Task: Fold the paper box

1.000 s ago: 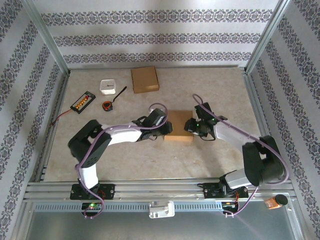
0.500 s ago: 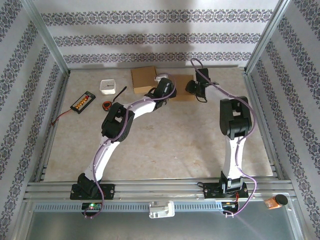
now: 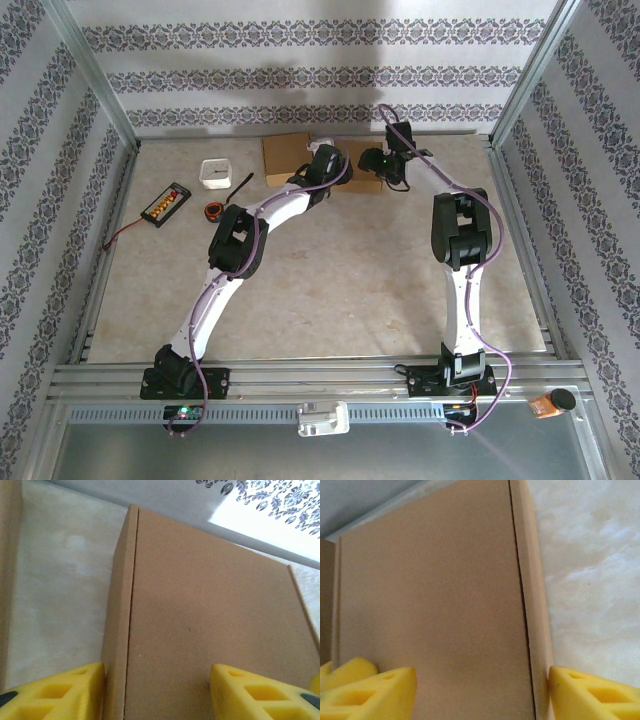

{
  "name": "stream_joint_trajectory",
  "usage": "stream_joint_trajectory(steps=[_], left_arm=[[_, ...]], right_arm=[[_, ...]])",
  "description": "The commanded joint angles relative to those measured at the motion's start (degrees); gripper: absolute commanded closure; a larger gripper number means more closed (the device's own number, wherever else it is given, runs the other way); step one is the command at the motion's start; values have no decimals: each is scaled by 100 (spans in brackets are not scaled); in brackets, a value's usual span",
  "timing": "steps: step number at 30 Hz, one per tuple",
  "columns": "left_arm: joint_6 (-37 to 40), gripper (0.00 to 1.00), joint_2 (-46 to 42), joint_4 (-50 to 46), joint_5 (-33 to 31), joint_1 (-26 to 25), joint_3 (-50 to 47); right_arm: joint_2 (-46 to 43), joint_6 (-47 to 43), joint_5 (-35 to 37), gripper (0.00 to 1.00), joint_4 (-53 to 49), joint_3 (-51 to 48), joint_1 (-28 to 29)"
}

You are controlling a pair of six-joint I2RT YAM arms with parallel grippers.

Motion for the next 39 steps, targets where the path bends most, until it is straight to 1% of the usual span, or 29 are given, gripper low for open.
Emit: stream_joint_trajectory(steps=[1,2,3,6,8,11,12,14,16,19,22,24,26,29,31,33,35,36,37,39], left_arm=[[180,41,-553,-492,146,-65,220],[245,40,-674,-594,72,-65,206],[311,39,-822,-718,-12,-67,173],[520,36,-1448,-795,-119,-61,-200],[689,33,-2031,-586,-63,-69,-773],[1166,24,-3210,282,421,-58,-2216],[1333,20,-3669,757,651,-44,-2839],[1518,8,-4501,1408,762,-32,-3895],[1772,1,-5299,1445,543,-35,-4706],[2136,0,-6328,1118,22,-30,-5660],[2462,0,-7358,1061,-310,-34,-6729],[2629,0,-7970,928,-536,-33,-7319],[2743,0,-8499,750,-898,-32,-7801],[2850,0,-9183,547,-1486,-17,-8449],[2915,0,-9575,619,-1877,-10,-8913],[2991,0,-9828,744,-2165,53,-9326],[3104,0,-9948,840,-2252,183,-9589],[3205,0,-9965,948,-2293,241,-9705],[3326,0,-9947,1097,-2342,300,-9820],[3513,0,-9890,1417,-2320,446,-10042]], right_arm=[[-640,-288,-215,17,-396,359,79],[-776,-370,-169,12,-453,348,45],[-958,-462,-136,3,-488,299,8],[-1536,-748,-101,2,-500,-12,-57],[-1994,-982,45,2,-497,-321,-62],[-2877,-1361,370,2,-369,-1000,-60],[-3206,-1527,503,2,-270,-1311,-63],[-3867,-1737,766,2,37,-2003,-75],[-4558,-1849,1099,2,391,-2821,-97],[-5419,-1885,1524,2,780,-3815,-147],[-6146,-2033,1751,2,1324,-4938,-206],[-6529,-2204,2029,2,1741,-5669,-224],[-6852,-2267,2353,2,2106,-6296,-255],[-7079,-2186,2633,2,2867,-7199,-320],[-6906,-2268,2845,2,3508,-7631,-355],[-6555,-2387,2962,2,3772,-7760,-421],[-6100,-2498,2979,2,3784,-7648,-464],[-5858,-2581,2875,2,3787,-7570,-486],[-5657,-2745,2617,2,3920,-7546,-497],[-5342,-2847,2206,2,4630,-7695,-501]])
